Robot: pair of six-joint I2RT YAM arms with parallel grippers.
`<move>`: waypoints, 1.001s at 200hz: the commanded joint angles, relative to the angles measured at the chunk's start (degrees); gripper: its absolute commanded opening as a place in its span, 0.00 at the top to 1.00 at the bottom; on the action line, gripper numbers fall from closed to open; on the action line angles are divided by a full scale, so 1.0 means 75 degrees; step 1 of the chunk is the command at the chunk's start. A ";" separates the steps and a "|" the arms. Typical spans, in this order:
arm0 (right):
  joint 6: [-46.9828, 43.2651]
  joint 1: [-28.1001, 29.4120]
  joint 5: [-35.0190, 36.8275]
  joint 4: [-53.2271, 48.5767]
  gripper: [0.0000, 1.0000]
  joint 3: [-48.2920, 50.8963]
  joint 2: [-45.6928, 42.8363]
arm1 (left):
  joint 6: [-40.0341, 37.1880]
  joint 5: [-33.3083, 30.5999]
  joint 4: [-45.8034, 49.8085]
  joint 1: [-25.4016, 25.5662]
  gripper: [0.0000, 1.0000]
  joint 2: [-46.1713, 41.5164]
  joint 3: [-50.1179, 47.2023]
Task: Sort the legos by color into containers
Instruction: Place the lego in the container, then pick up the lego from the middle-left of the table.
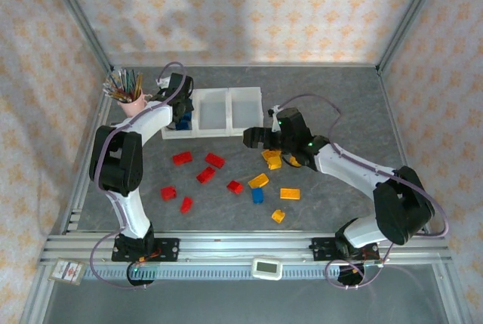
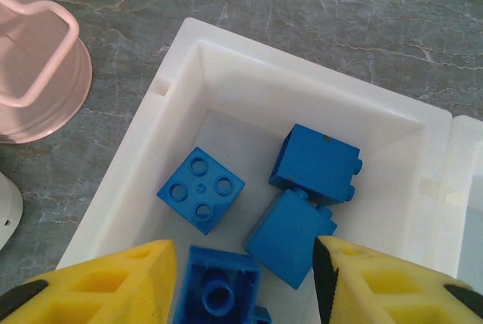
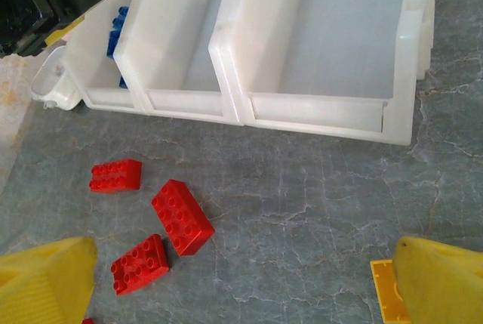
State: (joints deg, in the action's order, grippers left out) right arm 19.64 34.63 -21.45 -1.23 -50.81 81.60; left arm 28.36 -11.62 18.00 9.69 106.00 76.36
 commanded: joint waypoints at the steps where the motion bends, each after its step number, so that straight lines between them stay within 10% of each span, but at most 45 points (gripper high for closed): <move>1: -0.0096 0.0023 0.0305 -0.0066 0.00 -0.0292 0.0006 | -0.0094 -0.0206 0.0196 -0.0066 0.46 -0.0623 -0.0089; 70: 0.0057 -0.0418 0.0136 -0.0222 0.00 0.0121 -0.0321 | 0.0130 0.0587 0.0246 0.0920 0.43 -0.2293 -0.1400; 200: 0.0524 -0.0879 0.0259 -0.1811 0.00 0.1954 -0.2177 | 0.2691 0.0588 0.0858 0.5547 0.40 -0.3559 -0.3113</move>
State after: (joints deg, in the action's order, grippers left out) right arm 21.06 28.42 -20.56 -12.08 -38.81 67.64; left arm 42.28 -7.25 22.37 46.94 78.37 53.39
